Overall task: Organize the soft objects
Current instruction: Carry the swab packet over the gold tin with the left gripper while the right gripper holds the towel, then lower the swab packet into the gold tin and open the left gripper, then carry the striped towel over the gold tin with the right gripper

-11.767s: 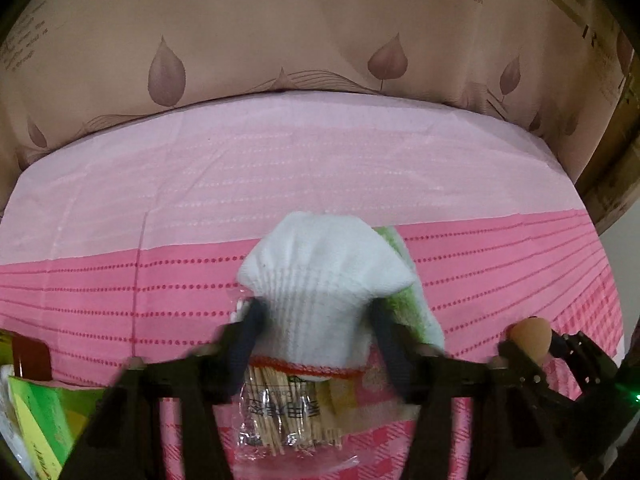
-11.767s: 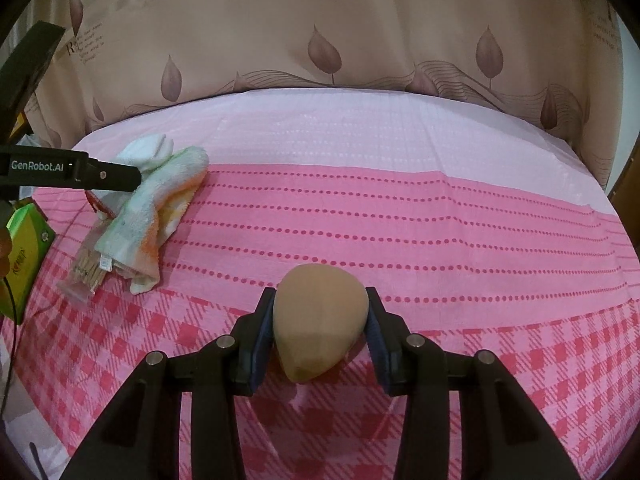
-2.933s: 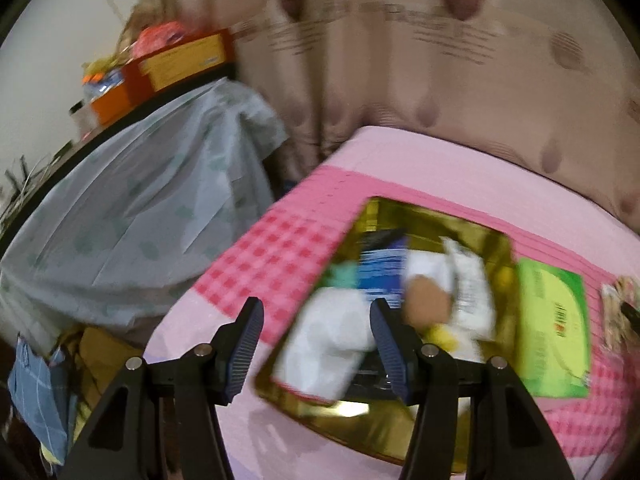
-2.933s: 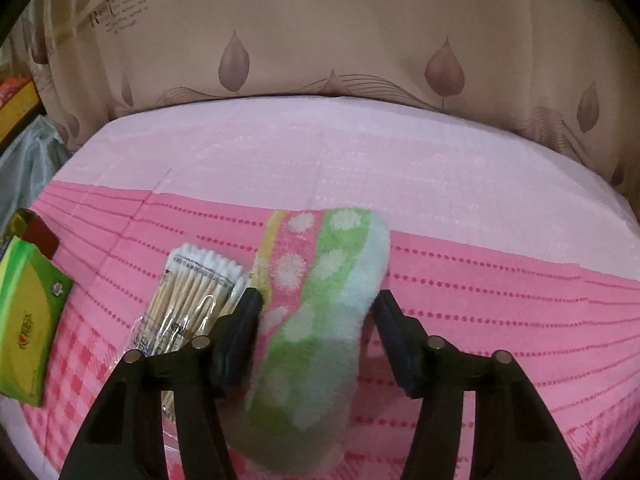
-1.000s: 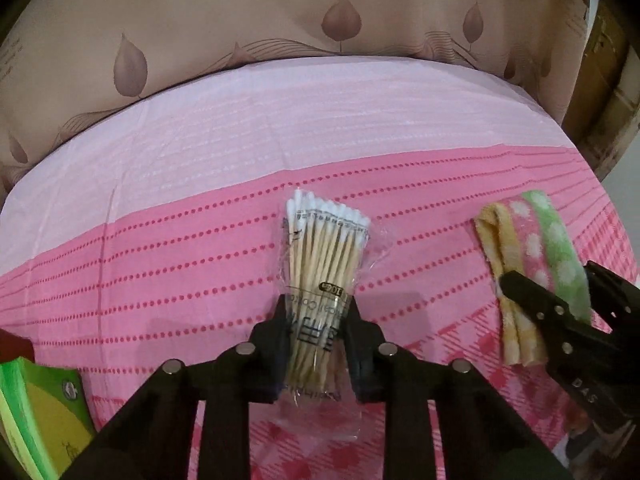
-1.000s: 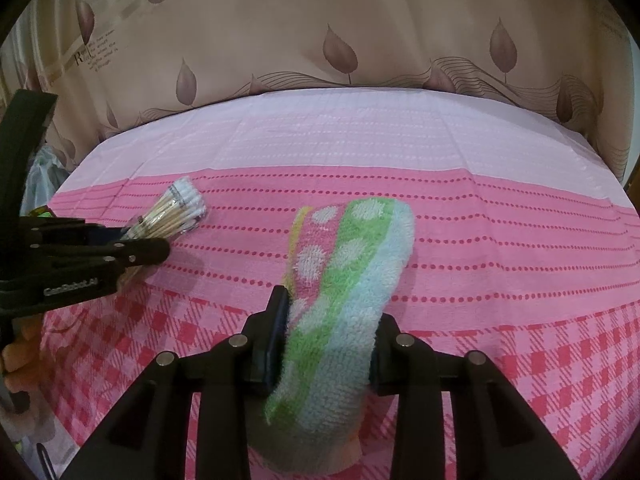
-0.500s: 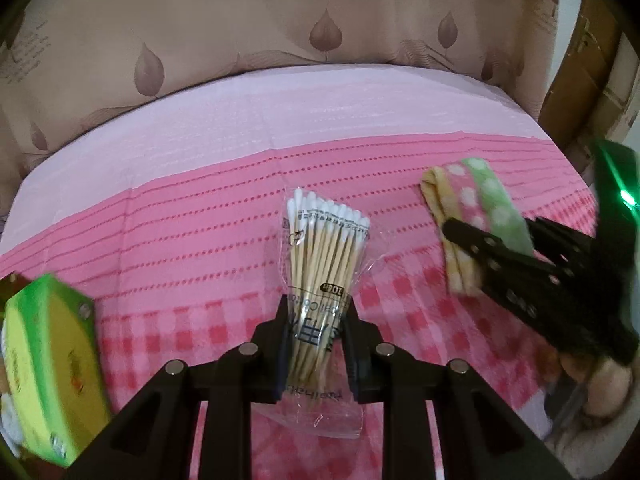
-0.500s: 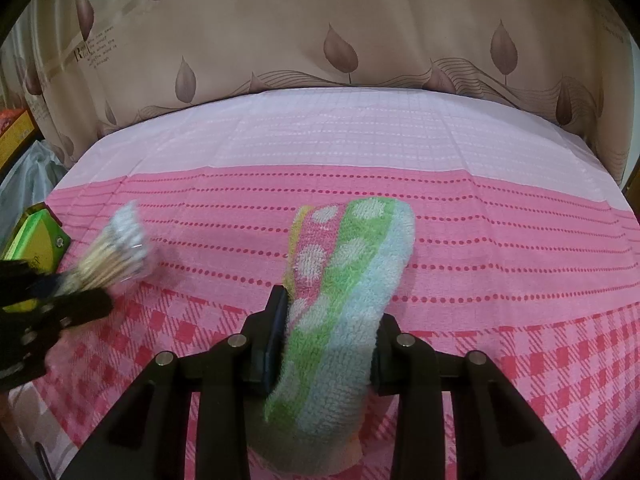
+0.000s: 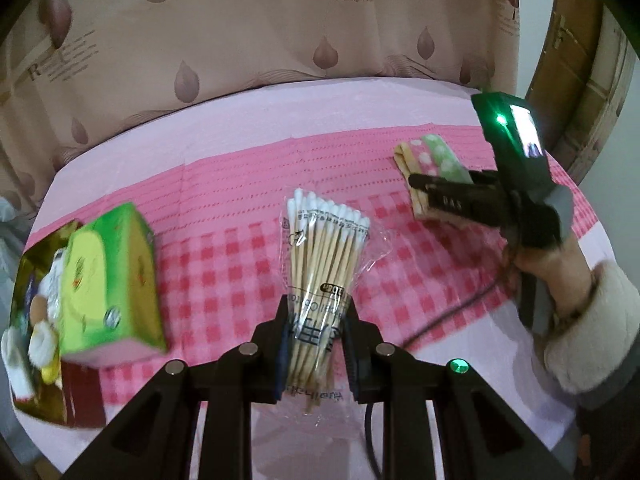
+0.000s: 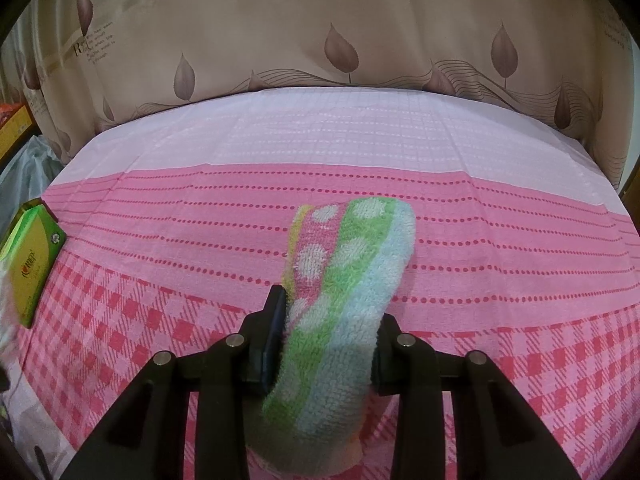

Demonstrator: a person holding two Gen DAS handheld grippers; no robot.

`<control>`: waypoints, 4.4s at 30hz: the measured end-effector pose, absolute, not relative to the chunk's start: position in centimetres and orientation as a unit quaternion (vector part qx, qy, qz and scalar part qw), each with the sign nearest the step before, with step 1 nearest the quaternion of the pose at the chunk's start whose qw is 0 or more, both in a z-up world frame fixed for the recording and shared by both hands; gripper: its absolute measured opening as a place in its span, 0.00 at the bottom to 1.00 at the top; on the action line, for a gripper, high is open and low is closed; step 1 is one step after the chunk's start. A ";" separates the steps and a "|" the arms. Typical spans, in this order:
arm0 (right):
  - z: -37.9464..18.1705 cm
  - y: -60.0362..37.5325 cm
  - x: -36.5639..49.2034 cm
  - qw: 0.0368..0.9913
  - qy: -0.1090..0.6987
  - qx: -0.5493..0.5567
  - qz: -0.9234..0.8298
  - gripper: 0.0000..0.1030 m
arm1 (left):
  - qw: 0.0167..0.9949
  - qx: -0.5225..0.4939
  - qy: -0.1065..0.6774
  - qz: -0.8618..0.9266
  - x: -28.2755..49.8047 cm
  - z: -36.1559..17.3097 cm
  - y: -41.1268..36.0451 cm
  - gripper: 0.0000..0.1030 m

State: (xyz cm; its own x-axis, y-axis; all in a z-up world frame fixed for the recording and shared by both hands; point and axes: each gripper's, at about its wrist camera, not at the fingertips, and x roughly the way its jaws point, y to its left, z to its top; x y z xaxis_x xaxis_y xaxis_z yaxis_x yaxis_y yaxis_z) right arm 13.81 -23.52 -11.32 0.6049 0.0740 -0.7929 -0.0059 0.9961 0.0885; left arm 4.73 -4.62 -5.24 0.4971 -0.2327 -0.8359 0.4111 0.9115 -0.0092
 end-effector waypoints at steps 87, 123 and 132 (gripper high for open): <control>-11.7 -23.5 13.8 0.894 0.447 0.023 0.007 0.38 | 0.881 -0.001 0.466 0.083 11.4 -5.6 24.5 0.26; -10.9 -21.5 11.1 0.896 0.443 0.014 0.008 0.23 | 0.896 -0.042 0.416 0.147 6.3 -2.8 26.7 0.48; -9.5 -17.4 8.4 0.897 0.437 -0.004 0.064 0.21 | 0.892 -0.058 0.417 0.163 6.0 -2.7 27.7 0.48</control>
